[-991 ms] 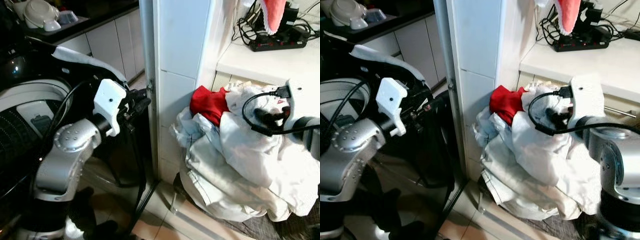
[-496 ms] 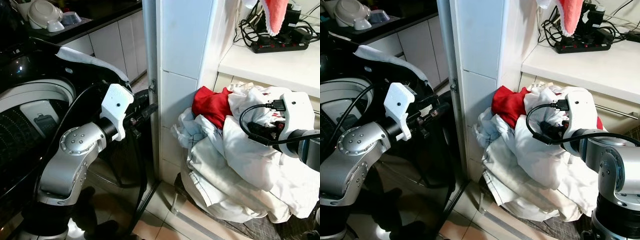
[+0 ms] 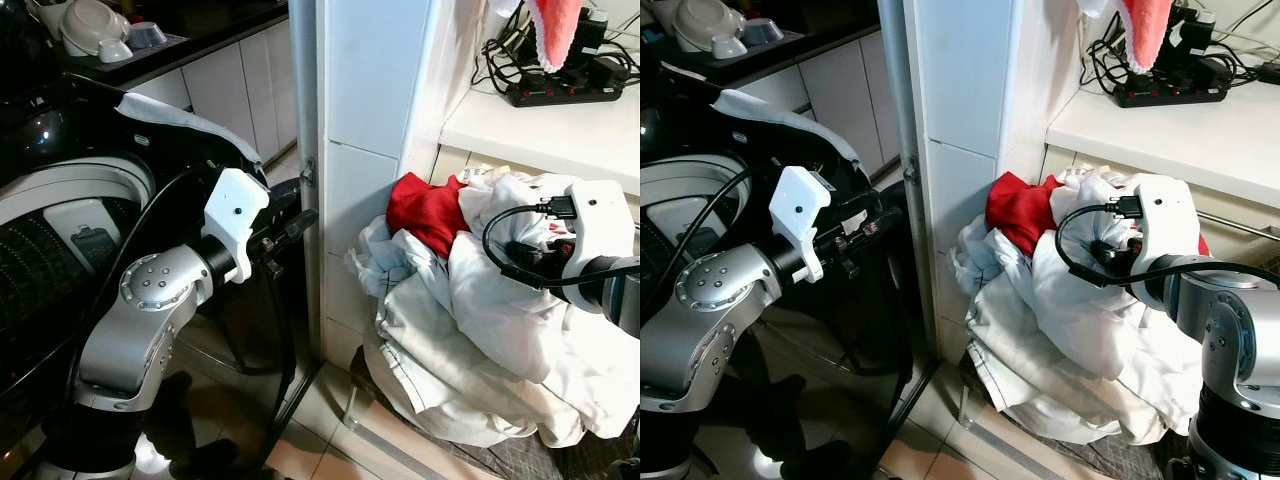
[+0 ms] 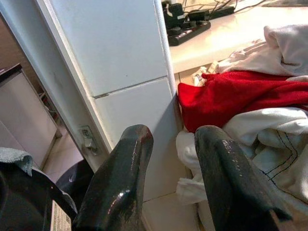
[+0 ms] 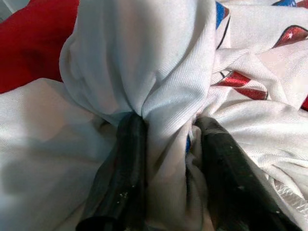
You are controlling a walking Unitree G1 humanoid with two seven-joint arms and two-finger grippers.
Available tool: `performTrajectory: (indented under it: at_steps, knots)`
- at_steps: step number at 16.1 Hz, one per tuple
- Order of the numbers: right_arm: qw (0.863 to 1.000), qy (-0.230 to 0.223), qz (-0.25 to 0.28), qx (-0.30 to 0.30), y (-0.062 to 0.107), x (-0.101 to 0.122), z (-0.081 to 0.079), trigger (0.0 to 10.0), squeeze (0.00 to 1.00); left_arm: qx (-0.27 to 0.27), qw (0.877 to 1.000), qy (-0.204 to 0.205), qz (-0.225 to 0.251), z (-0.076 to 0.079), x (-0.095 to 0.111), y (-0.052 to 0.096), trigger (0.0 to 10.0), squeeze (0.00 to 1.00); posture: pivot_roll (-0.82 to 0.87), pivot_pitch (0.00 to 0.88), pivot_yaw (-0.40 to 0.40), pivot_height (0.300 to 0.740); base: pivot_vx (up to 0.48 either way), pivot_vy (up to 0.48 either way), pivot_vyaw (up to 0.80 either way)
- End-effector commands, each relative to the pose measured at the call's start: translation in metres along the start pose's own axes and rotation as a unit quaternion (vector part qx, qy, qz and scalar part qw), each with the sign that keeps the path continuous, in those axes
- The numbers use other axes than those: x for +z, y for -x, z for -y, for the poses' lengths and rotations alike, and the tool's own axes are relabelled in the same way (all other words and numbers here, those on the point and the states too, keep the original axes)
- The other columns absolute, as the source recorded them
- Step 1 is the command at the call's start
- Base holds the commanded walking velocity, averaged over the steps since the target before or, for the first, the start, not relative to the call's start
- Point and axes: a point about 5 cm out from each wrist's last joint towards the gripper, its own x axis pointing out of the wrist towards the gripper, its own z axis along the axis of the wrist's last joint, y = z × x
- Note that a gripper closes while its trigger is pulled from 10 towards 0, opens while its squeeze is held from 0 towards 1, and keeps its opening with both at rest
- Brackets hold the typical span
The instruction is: Clothes washing
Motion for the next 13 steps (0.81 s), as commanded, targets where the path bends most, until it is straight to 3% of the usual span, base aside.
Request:
performTrajectory:
  at_steps: [1,3,6,11,13]
  knots:
    - [1.0,0.007,0.007,0.003,0.004,0.003,-0.001,0.0,0.0,-0.005,1.0,0.009,0.002,0.002,0.001,0.002,10.0,0.0,-0.05,0.0,0.056,0.74,0.0,0.0,0.0]
    - [1.0,0.01,0.012,0.009,0.005,0.005,-0.001,0.0,0.0,-0.013,1.0,0.016,0.006,0.002,0.001,0.002,10.0,0.0,-0.06,0.0,0.059,0.74,0.0,0.0,0.0]
    - [0.999,0.005,0.04,0.026,0.012,0.014,-0.003,0.0,0.0,-0.093,0.995,0.033,0.008,0.015,0.0,0.015,10.0,0.0,-0.06,0.0,0.062,0.74,0.0,0.0,0.0]
    - [0.986,0.014,0.144,0.078,0.037,0.062,-0.003,0.0,0.0,-0.043,0.999,0.013,0.009,-0.006,0.001,0.017,10.0,0.0,-0.06,0.0,0.063,0.74,0.0,0.0,0.0]
    - [0.969,-0.003,0.22,0.115,0.057,0.094,-0.002,0.0,0.0,-0.035,0.999,0.021,0.028,-0.01,0.007,0.018,10.0,0.0,-0.06,0.0,0.065,0.74,0.0,0.0,0.0]
